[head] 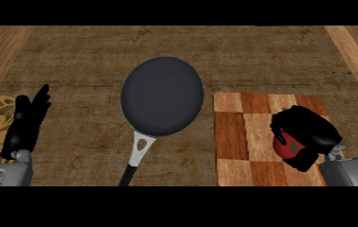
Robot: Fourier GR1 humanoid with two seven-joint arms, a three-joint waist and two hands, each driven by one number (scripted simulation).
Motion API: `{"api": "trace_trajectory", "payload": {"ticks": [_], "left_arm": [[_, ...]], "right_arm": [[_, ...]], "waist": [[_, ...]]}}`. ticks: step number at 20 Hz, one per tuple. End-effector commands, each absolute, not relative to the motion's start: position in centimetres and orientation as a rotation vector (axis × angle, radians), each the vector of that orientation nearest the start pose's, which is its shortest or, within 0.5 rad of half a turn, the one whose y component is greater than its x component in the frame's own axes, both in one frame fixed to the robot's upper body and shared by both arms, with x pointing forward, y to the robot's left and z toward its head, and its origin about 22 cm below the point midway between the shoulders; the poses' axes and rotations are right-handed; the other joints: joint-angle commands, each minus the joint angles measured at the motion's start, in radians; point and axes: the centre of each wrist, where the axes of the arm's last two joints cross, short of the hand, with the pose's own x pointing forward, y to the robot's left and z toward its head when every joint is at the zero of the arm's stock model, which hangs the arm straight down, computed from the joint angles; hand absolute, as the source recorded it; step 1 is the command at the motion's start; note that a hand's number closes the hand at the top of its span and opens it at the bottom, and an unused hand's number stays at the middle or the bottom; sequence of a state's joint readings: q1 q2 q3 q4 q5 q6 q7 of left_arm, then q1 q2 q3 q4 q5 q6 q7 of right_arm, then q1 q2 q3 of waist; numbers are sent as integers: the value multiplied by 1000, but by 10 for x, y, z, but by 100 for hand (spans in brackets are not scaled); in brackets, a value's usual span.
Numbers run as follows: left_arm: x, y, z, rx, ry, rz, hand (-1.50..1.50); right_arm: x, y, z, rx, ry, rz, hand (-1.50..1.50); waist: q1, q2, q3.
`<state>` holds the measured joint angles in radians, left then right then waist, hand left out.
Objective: Pick the tomato from the cutting board and place it in the pan
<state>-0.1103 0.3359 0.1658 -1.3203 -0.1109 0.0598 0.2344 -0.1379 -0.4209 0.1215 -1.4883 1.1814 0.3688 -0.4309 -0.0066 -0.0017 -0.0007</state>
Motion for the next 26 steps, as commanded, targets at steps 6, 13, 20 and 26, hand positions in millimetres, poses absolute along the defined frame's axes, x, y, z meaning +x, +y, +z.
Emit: {"api": "trace_trajectory", "payload": {"ticks": [6, 13, 20, 26], "left_arm": [[260, 365, 0, 516, -1193, -63, 0], [257, 357, 16, 499, -1193, -81, 0], [261, 352, 3, 496, -1205, -95, 0], [276, 349, 17, 487, -1217, -99, 0]], "right_arm": [[254, -295, 59, -928, -1390, 1229, 150], [234, -247, 107, -903, -1767, 1061, 150], [262, -185, 120, -812, -1781, 1013, 150], [306, -134, 122, -728, -1749, 923, 150]], "waist": [[-14, -1, 0], [3, -3, 1], [12, 2, 1], [18, 3, 1]]}}
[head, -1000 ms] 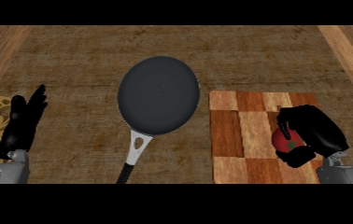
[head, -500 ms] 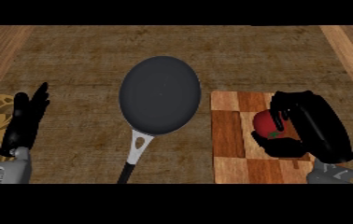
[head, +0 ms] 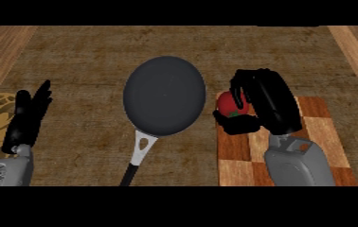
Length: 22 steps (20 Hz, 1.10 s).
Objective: Pick the tomato from the cutting board and place it in the pan
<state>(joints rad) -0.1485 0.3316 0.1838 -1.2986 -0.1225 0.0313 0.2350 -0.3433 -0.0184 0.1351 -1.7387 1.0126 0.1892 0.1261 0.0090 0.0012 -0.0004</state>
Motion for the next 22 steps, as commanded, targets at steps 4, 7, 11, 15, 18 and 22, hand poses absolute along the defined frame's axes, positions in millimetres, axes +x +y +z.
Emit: {"api": "trace_trajectory", "payload": {"ticks": [4, 7, 11, 15, 18, 22], "left_arm": [[273, 341, 20, 476, -1218, -119, 0], [273, 341, 7, 492, -1216, -116, 0], [286, 337, 24, 467, -1222, -122, 0], [286, 344, 26, 449, -1235, -156, 0], [294, 325, 24, 454, -1231, -142, 0], [304, 313, 31, 438, -1259, -180, 0]], "right_arm": [[334, -103, 113, -663, -1735, 857, 150], [355, -83, 104, -649, -1710, 844, 150], [388, -77, 85, -642, -1661, 860, 150], [393, -61, 62, -651, -1601, 849, 150], [404, -61, 60, -592, -1621, 867, 150], [400, -60, 45, -521, -1600, 806, 150]], "waist": [[15, 2, 1], [18, 4, 0], [31, 10, 1], [63, 15, 1], [60, 17, 1], [98, 27, 2]]}}
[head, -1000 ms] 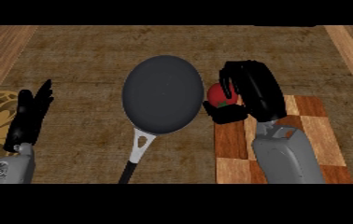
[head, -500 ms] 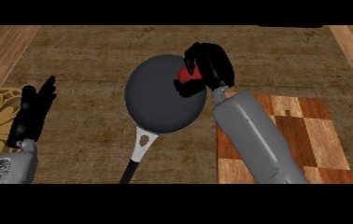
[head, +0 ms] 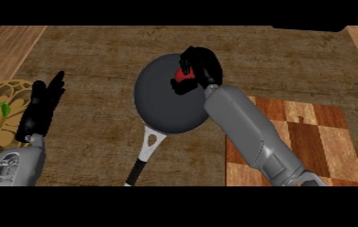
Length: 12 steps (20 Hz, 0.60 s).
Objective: Pick the tomato from the cutting board and place it in the pan
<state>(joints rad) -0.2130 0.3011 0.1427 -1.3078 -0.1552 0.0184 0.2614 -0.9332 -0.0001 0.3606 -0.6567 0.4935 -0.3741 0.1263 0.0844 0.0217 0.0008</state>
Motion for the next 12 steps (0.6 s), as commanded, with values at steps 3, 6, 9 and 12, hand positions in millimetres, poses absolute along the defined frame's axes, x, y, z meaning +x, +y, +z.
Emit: {"api": "trace_trajectory", "payload": {"ticks": [3, 6, 9, 12], "left_arm": [[306, 305, 34, 412, -1275, -196, 0], [300, 311, 18, 400, -1280, -219, 0], [306, 292, 29, 389, -1297, -216, 0], [315, 295, 30, 397, -1274, -223, 0]], "right_arm": [[396, -71, 27, -442, -1560, 728, -150], [392, -71, 17, -407, -1531, 737, -150], [393, -68, 18, -392, -1566, 708, -150], [391, -65, 19, -353, -1594, 668, -150]], "waist": [[42, 13, 2], [65, 20, 1], [82, 17, 2], [76, 21, 2]]}}
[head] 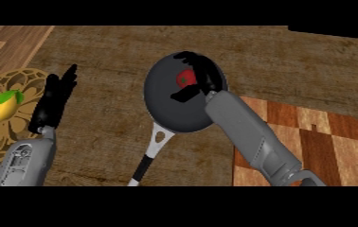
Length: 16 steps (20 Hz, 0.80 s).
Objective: Pick the tomato from the cutting board and place it in the pan
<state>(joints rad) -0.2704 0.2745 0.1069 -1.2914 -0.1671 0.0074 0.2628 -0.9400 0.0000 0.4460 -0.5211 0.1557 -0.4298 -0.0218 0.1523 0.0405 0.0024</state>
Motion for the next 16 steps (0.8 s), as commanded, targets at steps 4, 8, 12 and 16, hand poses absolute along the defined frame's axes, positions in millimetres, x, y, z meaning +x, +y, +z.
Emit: {"api": "trace_trajectory", "payload": {"ticks": [4, 8, 12, 16], "left_arm": [[305, 298, 23, 397, -1265, -219, 0], [303, 314, 16, 410, -1267, -217, 0], [308, 319, 23, 422, -1261, -178, 0], [283, 335, 13, 447, -1231, -167, 0]], "right_arm": [[394, -65, 26, -319, -1690, 528, -150], [396, -66, 26, -322, -1746, 425, -150], [404, -62, 41, -334, -1757, 306, -150], [411, -78, 30, -375, -1731, 247, -150]], "waist": [[8, -3, 1], [-5, -2, 0], [-33, -11, -1], [-75, -22, -1]]}}
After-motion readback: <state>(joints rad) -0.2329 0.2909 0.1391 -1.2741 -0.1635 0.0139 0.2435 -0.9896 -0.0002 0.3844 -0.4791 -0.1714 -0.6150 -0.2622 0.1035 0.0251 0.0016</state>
